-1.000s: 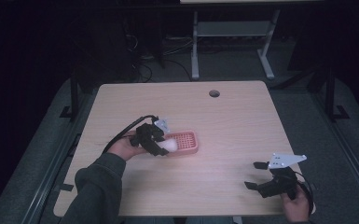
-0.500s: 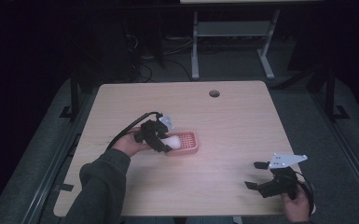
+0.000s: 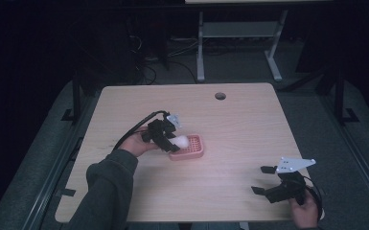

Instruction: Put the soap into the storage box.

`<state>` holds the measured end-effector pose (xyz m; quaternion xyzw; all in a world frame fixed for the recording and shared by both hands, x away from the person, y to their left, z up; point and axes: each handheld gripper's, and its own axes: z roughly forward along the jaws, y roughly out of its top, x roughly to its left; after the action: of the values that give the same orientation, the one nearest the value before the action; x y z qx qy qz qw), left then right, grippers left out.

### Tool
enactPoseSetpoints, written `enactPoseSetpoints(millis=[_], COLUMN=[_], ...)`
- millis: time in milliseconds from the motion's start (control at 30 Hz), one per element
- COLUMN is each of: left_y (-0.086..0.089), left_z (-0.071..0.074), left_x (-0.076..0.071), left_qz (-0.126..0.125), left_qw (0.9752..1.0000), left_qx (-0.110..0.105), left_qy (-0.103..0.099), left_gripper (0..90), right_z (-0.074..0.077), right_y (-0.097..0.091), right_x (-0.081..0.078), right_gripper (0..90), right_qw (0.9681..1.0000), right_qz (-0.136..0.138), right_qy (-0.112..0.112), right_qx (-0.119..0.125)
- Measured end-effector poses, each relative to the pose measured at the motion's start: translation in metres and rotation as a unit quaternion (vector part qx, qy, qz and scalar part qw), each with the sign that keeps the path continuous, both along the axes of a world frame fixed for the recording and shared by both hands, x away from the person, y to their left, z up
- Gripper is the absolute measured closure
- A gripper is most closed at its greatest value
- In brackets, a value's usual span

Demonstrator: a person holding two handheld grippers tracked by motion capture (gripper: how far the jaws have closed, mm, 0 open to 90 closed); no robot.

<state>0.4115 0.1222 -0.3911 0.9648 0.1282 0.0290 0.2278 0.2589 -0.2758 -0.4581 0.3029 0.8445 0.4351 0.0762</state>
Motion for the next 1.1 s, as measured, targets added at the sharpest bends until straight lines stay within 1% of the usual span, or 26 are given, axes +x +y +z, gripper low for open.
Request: enactPoseSetpoints(millis=[200, 367, 567, 667, 767, 833, 867, 1100], left_y=[-0.002, -0.007, -0.013, -0.017, -0.024, -0.027, -0.028, -0.033], left_z=[-0.004, -0.009, -0.012, -0.013, -0.012, -0.012, -0.013, -0.021], left_x=[0.006, 0.009, 0.012, 0.014, 0.015, 0.016, 0.016, 0.021], left_qz=[0.005, 0.001, -0.002, -0.006, -0.014, -0.017, -0.017, -0.015], left_qw=[1.0000, 1.0000, 1.0000, 1.0000, 0.9999, 0.9998, 0.9998, 0.9998], left_qx=[-0.005, 0.001, -0.005, 0.005, 0.009, 0.009, 0.006, 0.012], left_qy=[0.001, 0.001, -0.001, -0.002, -0.004, -0.008, -0.005, 0.000], left_gripper=[49.1, 49.1, 49.1, 49.1, 49.1, 49.1, 49.1, 49.1], right_z=[0.000, 0.000, 0.000, 0.000, -0.001, -0.001, -0.001, -0.001], right_y=[0.001, 0.001, 0.001, 0.002, 0.001, 0.000, 0.000, 0.000], right_x=[0.001, 0.001, 0.001, 0.001, 0.002, 0.002, 0.002, 0.002], right_gripper=[14.2, 14.2, 14.2, 14.1, 14.2, 14.2, 14.1, 14.2], right_qw=[1.0000, 1.0000, 1.0000, 1.0000, 1.0000, 1.0000, 1.0000, 1.0000], right_qz=[0.002, 0.004, 0.001, 0.002, 0.002, 0.003, 0.003, 0.002], right_qy=[0.000, 0.001, 0.004, 0.003, 0.003, 0.002, 0.002, 0.002], right_qx=[-0.001, -0.001, 0.001, 0.000, 0.001, 0.000, 0.000, 0.000])
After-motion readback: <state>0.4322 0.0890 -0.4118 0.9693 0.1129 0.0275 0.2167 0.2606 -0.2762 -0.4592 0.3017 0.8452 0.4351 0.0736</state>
